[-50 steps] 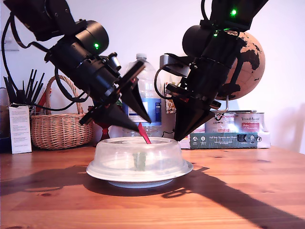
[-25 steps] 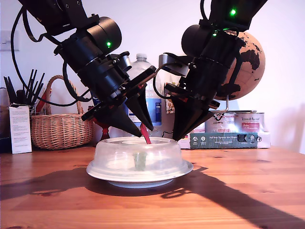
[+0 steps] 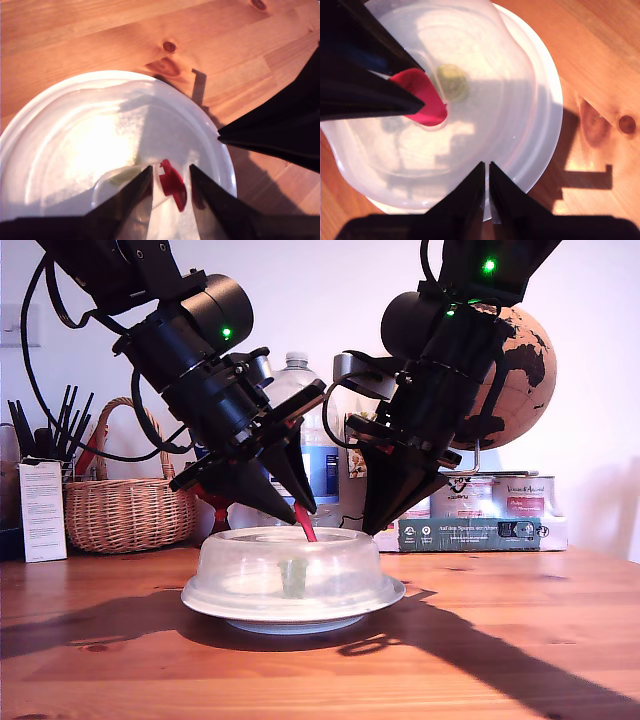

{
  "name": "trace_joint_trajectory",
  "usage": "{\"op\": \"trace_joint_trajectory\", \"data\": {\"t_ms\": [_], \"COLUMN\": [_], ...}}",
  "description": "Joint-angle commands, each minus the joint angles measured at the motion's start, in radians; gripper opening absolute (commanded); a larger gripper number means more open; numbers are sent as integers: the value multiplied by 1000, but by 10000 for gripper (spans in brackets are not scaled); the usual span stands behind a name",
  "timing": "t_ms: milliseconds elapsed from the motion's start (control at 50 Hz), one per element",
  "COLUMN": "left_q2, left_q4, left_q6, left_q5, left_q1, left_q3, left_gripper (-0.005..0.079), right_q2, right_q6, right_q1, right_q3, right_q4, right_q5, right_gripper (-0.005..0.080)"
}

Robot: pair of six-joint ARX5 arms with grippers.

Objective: Lift the plastic dome with your left arm while removing the green coffee capsule from the plate using your right arm.

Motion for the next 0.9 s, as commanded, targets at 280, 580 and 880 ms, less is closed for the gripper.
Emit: {"op": "trace_joint_trajectory", "data": {"t_ms": [280, 580, 880], "left_q2": [56, 56, 56], "left_q4": [9, 28, 34], "left_q6": [5, 16, 16], "left_q5": [13, 12, 26], "left_q1": [-12, -12, -12], "left_q3": [6, 6, 12], "left_gripper": [126, -22, -22], "right_q2": [8, 8, 8], "right_q6": [-10, -10, -10], "right_q1": [9, 8, -3], "right_q3": [-8, -8, -8], "right_q4": [5, 6, 6], "right_q5": [-7, -7, -7], "right_gripper": [-13, -13, -12]}}
